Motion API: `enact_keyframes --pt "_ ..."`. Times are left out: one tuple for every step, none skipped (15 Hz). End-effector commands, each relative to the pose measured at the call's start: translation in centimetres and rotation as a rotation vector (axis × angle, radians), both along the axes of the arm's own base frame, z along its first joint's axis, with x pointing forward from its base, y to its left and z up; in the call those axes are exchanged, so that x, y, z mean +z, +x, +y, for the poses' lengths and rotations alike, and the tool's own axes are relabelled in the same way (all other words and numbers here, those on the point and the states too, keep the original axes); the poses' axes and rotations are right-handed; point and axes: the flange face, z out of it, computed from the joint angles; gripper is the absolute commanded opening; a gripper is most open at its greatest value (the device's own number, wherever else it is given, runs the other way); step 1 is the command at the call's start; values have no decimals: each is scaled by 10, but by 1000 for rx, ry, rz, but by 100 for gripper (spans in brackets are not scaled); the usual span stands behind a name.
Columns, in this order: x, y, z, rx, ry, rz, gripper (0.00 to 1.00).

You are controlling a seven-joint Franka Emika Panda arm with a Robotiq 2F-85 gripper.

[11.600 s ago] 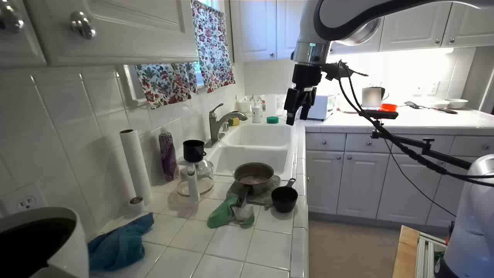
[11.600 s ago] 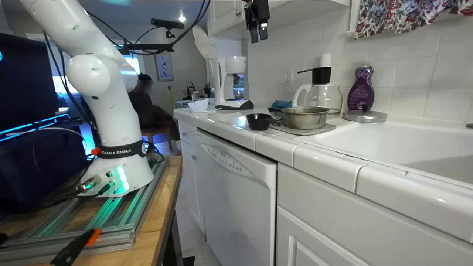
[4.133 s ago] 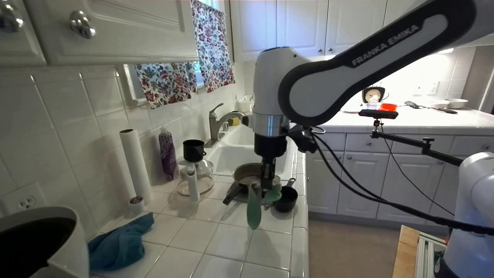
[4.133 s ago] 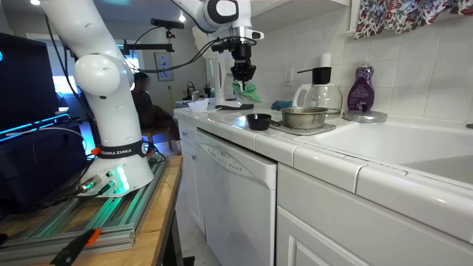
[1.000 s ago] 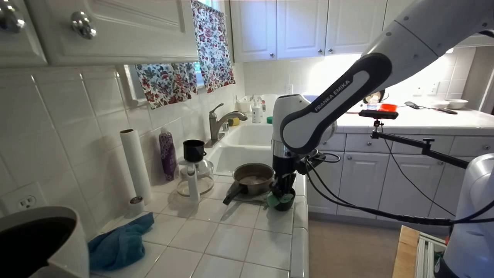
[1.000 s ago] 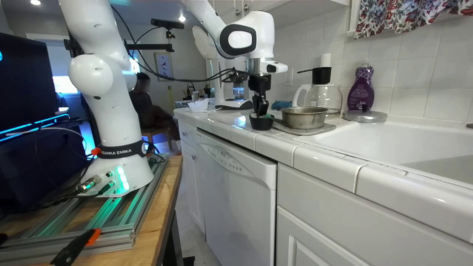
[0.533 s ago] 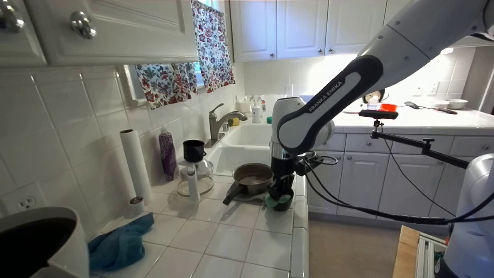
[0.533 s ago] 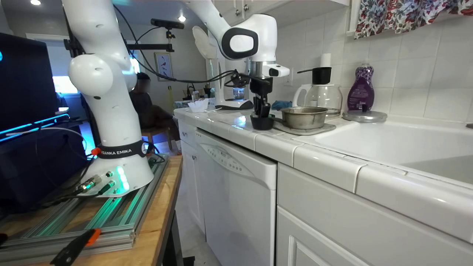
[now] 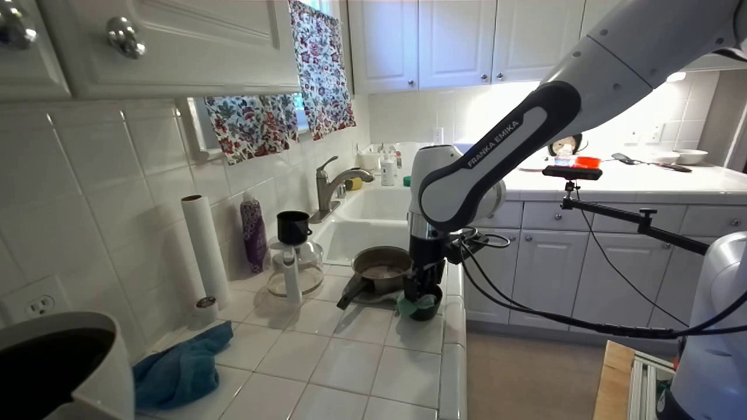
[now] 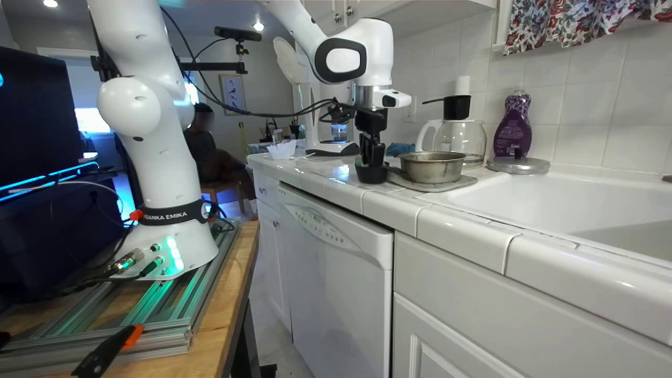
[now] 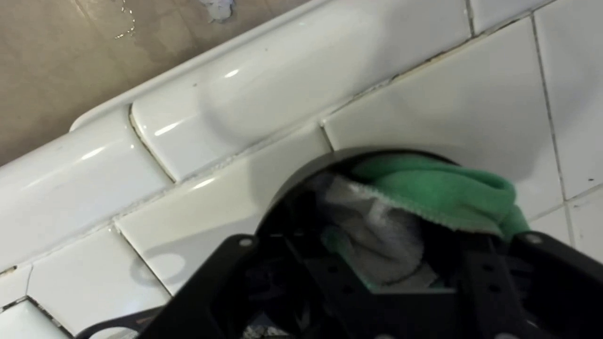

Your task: Put the green towel in the measuring cup.

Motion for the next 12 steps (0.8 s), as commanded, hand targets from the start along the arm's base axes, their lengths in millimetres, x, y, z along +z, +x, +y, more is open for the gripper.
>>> enact_keyframes --pt "6 -2 5 18 10 -9 22" --pt "7 -2 6 21 11 -10 16" --pt "8 -2 7 22 11 -11 9" --pt "10 -2 8 24 8 -11 2" --pt "12 -2 9 26 6 -11 1" --pt "14 -3 10 28 4 -10 0" --pt "15 -3 10 28 5 -10 4" --pt "16 -3 11 29 7 -8 35" --pt "17 -4 12 30 5 -4 8" --pt "19 -5 13 32 4 -5 12" --pt "21 -5 14 34 2 -5 39" --pt "22 -6 15 36 0 -5 38"
